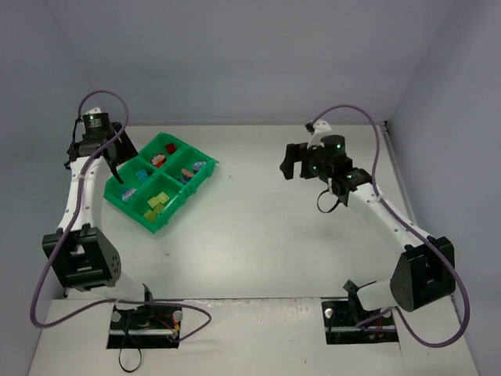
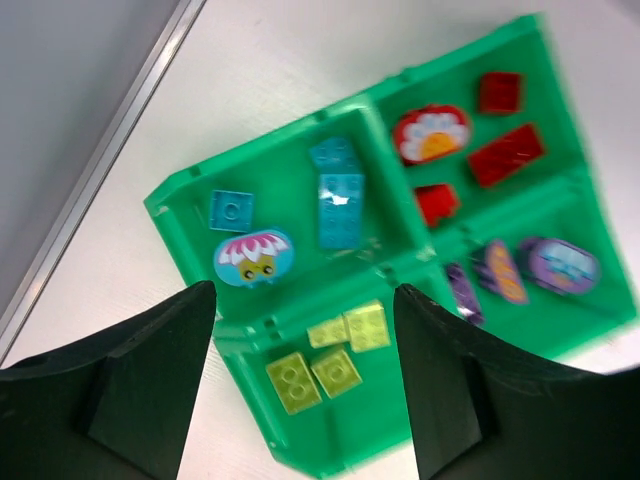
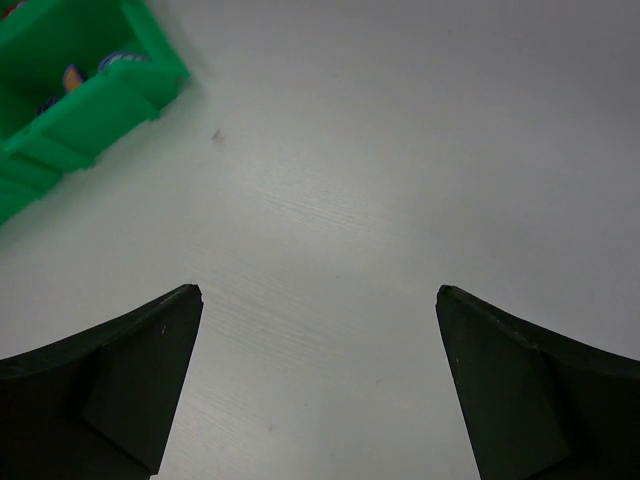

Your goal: Sort the legos into containers by color

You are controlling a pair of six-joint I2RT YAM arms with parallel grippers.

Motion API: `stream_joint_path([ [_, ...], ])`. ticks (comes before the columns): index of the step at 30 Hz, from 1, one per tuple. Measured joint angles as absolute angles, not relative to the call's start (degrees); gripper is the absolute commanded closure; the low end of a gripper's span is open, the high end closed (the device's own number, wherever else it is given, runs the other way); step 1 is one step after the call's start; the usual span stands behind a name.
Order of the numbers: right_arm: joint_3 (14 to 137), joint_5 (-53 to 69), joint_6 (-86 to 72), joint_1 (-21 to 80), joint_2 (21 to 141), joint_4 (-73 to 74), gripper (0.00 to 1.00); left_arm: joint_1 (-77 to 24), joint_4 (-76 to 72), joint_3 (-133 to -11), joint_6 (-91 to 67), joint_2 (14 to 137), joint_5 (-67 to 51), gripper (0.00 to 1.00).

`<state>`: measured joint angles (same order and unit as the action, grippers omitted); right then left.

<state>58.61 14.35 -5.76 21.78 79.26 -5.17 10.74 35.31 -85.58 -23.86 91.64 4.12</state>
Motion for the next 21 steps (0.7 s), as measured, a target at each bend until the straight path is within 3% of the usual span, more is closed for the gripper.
stream_joint_path([
  [10,70.63,11.16,-13.87,13.06,79.94,3.18,0.0,-5.13,40.66,-91.5,-20.51,77.08,1.85,0.31],
  [11,70.87,11.14,-14.17,12.62,79.75,4.05,0.0,-5.76,41.43,-91.48,-20.25,75.5,1.34,0.24],
  [21,71.64,6.07,-14.31,11.7,67.31,10.94,0.0,-5.08,42.15,-81.67,-20.21,49.3,5.98,0.2],
])
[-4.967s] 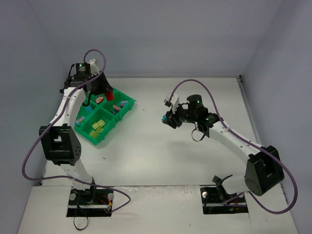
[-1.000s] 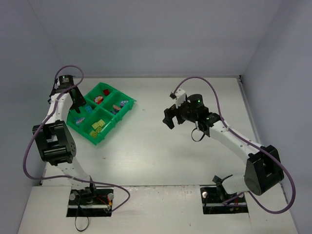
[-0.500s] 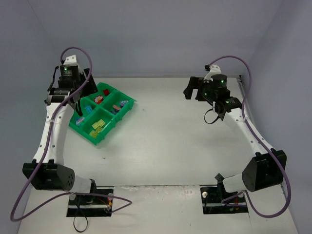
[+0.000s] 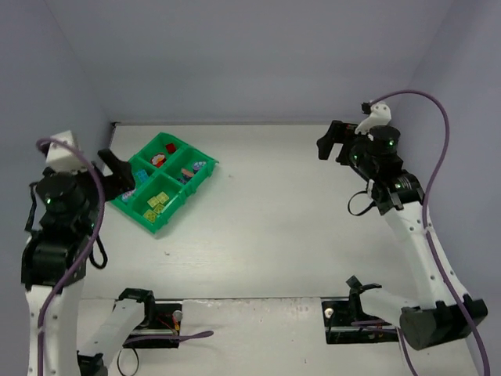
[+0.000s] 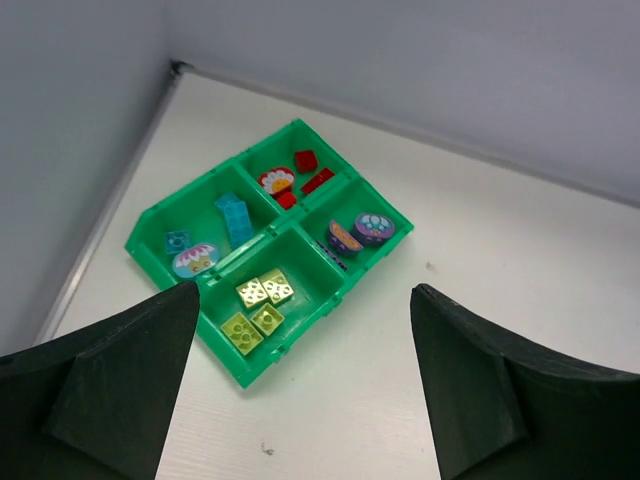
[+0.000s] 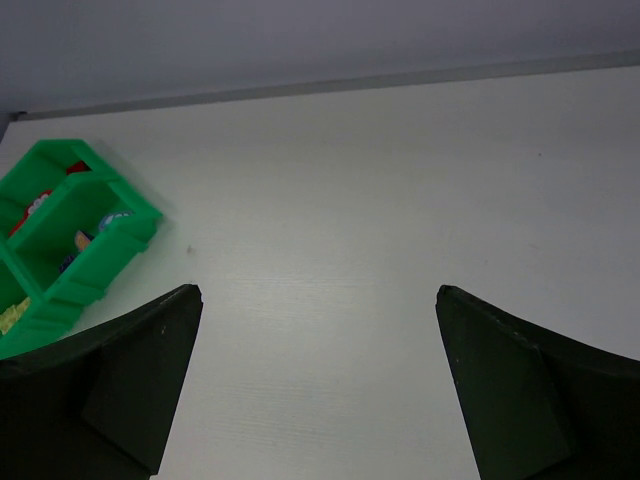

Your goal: Sort the legos into containers by color

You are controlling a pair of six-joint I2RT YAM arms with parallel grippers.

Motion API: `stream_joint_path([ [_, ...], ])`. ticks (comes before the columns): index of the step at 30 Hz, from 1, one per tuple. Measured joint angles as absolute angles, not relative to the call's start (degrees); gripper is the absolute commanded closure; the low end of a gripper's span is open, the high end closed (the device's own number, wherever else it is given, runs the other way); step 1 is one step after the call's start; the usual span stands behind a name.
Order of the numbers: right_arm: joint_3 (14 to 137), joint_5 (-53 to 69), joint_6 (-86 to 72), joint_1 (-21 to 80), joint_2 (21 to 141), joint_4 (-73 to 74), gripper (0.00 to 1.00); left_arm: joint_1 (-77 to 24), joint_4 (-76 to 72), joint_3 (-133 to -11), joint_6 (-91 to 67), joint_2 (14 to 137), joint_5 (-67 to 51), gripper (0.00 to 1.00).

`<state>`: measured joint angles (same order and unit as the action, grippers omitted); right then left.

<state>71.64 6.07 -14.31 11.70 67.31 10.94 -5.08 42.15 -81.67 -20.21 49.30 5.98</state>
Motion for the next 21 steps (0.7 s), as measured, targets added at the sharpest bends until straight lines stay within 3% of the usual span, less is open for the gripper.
stream_joint_path([
  [6,68.34,1.21,-12.75,13.93,56.29,11.77,0.0,-5.04,43.9,-75.2,-20.25,35.92,12.23,0.19],
  [21,57.63,-4.08,-10.26,15.97,37.89,16.27,0.0,-5.04,49.8,-64.51,-23.03,26.33,14.09,0.18],
])
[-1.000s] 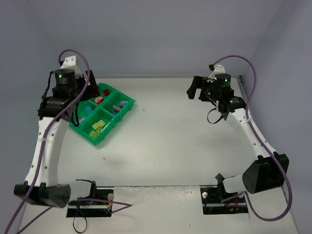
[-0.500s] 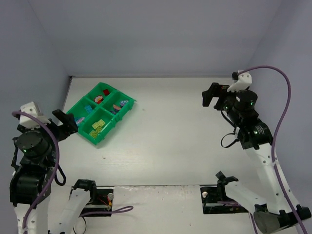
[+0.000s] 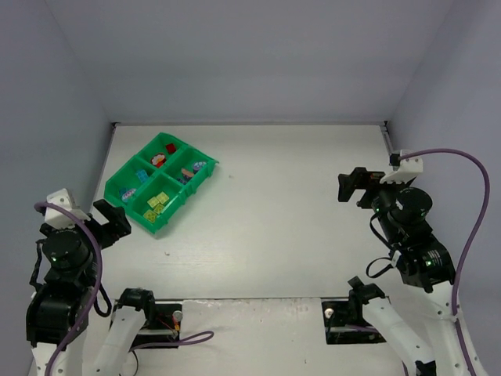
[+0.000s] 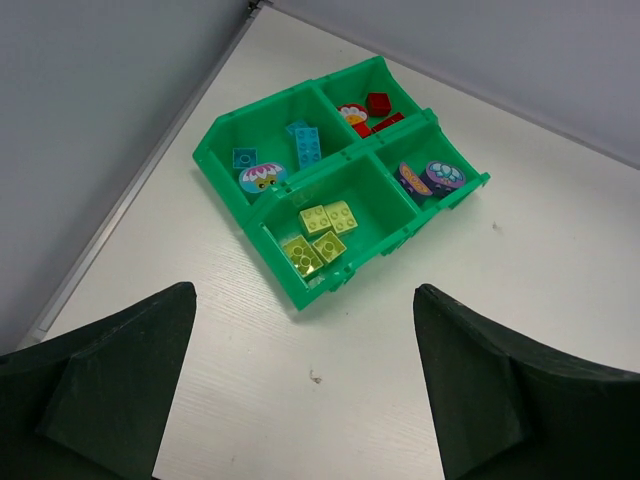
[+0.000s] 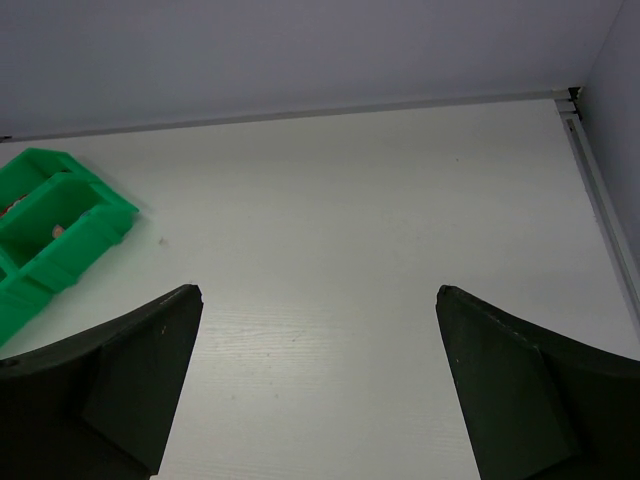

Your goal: Sort the legos into containers by color

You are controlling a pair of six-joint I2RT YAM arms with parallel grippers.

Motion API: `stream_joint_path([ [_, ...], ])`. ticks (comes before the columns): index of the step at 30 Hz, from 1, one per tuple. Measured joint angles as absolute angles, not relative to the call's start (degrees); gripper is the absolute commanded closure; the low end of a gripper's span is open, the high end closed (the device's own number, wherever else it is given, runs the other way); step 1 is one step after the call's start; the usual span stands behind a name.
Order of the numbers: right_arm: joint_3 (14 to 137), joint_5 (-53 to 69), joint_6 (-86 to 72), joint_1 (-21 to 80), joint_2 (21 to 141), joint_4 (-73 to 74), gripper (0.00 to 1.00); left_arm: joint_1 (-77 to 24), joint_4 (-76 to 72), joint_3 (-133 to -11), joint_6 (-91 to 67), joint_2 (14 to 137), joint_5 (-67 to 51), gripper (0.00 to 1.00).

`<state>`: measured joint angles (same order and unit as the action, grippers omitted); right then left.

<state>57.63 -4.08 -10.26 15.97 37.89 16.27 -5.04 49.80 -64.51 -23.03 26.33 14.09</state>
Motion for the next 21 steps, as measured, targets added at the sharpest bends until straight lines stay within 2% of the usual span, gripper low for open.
stream_joint_path([
  [21,56.07,-5.85,-9.93,19.84,35.09,18.28,0.0,-5.04,51.2,-57.32,-26.28,19.66,16.8,0.18],
])
